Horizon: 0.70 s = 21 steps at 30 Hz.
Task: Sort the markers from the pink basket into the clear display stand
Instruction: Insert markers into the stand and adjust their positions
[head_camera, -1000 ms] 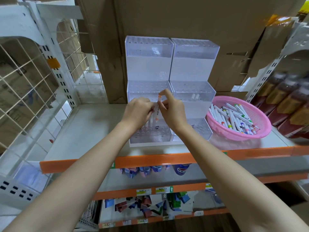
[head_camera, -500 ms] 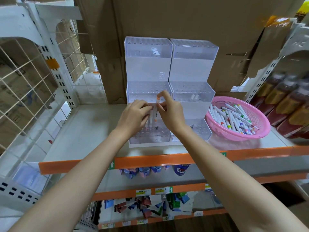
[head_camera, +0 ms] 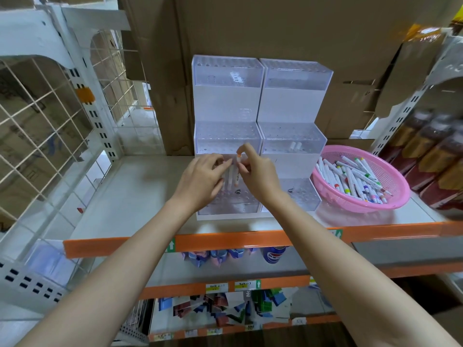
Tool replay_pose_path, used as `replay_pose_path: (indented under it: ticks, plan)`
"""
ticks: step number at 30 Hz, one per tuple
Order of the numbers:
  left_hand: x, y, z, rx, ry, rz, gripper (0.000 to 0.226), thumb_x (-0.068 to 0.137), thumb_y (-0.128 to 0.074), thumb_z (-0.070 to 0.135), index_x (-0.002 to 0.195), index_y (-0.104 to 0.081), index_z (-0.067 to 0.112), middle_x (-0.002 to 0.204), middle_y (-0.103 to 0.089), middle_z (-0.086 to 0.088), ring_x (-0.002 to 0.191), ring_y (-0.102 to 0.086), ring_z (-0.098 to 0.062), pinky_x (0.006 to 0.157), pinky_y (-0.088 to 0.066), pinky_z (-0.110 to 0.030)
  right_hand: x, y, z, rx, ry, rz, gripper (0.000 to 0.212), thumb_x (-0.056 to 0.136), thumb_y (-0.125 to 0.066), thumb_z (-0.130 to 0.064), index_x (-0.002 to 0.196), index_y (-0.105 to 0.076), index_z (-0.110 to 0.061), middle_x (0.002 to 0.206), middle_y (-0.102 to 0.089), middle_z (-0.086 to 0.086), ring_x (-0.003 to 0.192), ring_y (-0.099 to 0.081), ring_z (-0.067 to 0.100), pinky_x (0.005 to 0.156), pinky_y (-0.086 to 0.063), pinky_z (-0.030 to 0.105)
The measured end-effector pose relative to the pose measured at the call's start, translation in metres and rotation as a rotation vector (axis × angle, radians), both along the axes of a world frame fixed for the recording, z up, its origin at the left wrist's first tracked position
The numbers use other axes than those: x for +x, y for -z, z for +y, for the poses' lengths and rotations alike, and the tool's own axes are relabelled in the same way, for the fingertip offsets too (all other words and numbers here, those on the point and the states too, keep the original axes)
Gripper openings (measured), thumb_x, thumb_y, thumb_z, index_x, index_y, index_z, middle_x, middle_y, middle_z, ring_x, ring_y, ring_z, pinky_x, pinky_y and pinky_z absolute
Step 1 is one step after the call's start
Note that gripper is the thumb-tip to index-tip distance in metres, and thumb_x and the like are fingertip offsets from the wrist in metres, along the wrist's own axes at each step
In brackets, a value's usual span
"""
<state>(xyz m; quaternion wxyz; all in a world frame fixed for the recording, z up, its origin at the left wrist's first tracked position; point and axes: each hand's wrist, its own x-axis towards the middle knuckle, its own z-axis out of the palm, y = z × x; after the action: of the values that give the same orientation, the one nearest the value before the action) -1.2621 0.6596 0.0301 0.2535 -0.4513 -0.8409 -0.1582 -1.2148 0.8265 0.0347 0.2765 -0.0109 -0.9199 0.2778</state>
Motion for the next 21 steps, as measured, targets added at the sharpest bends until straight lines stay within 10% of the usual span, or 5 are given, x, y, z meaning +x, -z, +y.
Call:
replay_pose_path:
  ticks: [21]
  plan:
    - [-0.0035, -0.0059, -0.0029, -0.077, -0.004, 0.018, 0.050, 0.076, -0.068, 0.011, 0.125, -0.060, 0.010, 0.111, -0.060, -0.011, 0.098, -0.058, -0.030, 0.086, -0.046, -0.040, 0.0077, -0.0058, 0.0058, 0.036, 0.010, -0.135, 0.015, 0.090, -0.060, -0.020, 0.104, -0.054, -0.020, 0.076, -0.067, -0.001, 0.070, -0.061, 0.023, 0.062, -0.049, 0.034]
